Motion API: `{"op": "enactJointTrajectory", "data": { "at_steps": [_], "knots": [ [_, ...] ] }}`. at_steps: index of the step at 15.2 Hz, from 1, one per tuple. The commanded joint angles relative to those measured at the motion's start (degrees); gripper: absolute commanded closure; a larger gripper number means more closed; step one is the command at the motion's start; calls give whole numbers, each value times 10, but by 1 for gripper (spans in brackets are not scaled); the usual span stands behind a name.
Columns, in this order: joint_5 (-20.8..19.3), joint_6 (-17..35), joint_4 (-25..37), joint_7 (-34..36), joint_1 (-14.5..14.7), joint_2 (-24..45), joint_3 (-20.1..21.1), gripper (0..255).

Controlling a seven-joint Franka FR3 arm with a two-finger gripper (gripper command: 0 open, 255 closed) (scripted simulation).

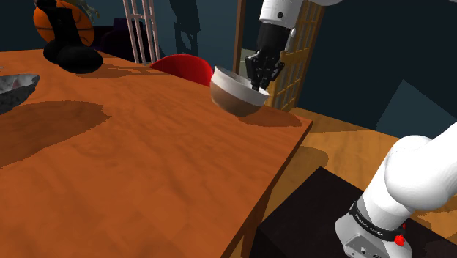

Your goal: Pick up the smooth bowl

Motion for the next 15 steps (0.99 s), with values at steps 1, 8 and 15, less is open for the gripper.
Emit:
{"op": "enactJointTrajectory", "data": {
  "at_steps": [1,8,15],
  "knots": [
    [-2,-12,14,2,-1,4,-1,255],
    [-6,-64,81,11,-3,18,-4,255],
    [-9,-102,134,19,-4,32,-6,255]
  ]
}}
